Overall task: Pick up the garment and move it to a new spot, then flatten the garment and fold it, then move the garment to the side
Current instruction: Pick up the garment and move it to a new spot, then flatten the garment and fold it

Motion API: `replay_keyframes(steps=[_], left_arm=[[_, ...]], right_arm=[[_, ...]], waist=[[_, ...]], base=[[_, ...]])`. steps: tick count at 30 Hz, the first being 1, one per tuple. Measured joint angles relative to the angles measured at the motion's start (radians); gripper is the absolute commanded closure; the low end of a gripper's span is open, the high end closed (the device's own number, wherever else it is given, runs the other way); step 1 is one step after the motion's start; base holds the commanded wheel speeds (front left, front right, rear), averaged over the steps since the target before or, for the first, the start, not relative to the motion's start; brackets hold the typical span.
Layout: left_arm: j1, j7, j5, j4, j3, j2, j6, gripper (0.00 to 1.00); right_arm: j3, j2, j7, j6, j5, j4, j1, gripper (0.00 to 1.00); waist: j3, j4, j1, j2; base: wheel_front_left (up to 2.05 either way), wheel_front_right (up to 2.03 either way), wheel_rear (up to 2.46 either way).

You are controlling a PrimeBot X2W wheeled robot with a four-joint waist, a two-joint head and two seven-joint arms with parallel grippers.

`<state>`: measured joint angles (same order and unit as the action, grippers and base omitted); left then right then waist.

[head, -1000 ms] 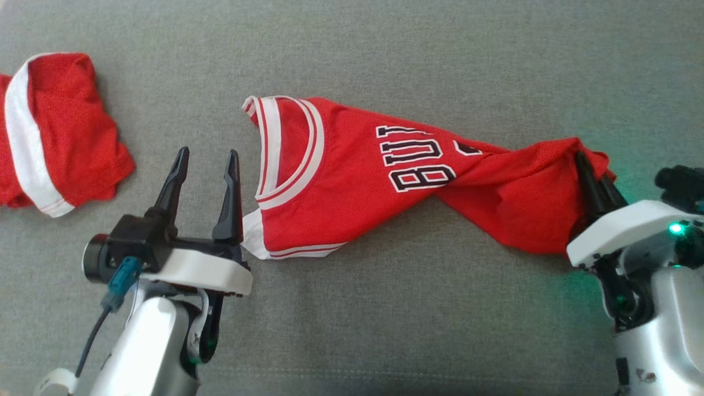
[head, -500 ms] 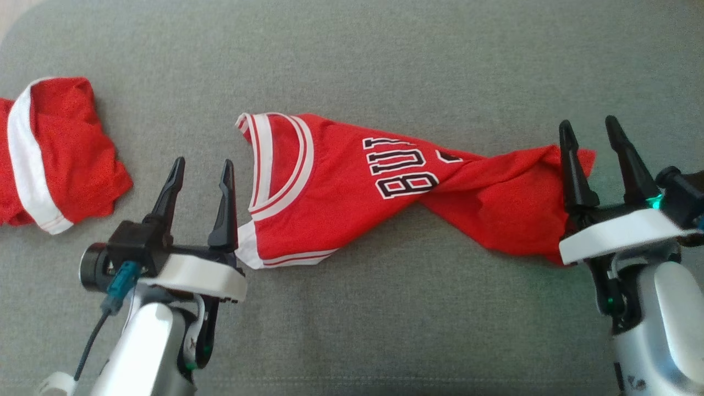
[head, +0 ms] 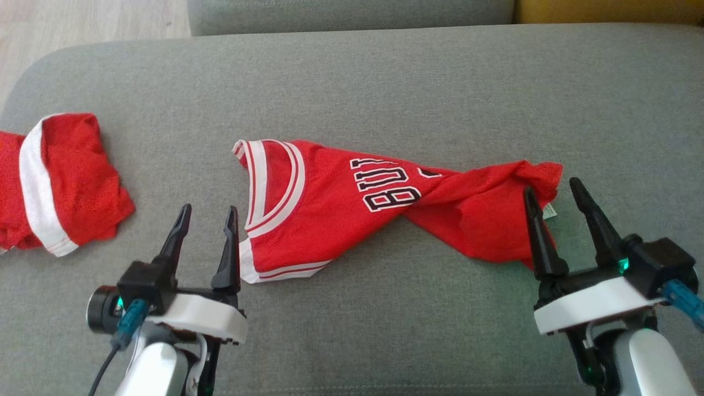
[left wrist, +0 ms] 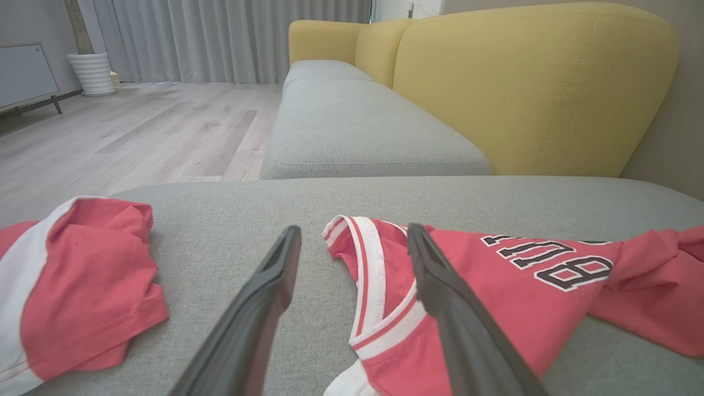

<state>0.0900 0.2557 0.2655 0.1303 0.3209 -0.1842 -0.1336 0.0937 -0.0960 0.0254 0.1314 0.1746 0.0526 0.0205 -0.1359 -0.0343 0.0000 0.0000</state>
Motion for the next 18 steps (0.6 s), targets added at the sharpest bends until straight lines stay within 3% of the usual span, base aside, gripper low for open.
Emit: replay_keyframes(steps=[14,18], left_arm=[[-0.004,-0.012,0.001,0.0,0.011,-0.009,-0.007,0.0],[-0.003,-0.064,0.03,0.028,0.03,-0.007,0.018,0.0]], right_arm=[[-0.005,0.018,-0.017,0.0,0.0,0.016,-0.01,0.0],[-0.004,0.02,-0.017,0.0,0.0,0.016,-0.009,0.0]], waist=[[-0.002,-0.003,0.0,0.0],[-0.013,-0.004,0.0,0.0]], base=[[0.0,0.0,0.0],[0.0,0.0,0.0]])
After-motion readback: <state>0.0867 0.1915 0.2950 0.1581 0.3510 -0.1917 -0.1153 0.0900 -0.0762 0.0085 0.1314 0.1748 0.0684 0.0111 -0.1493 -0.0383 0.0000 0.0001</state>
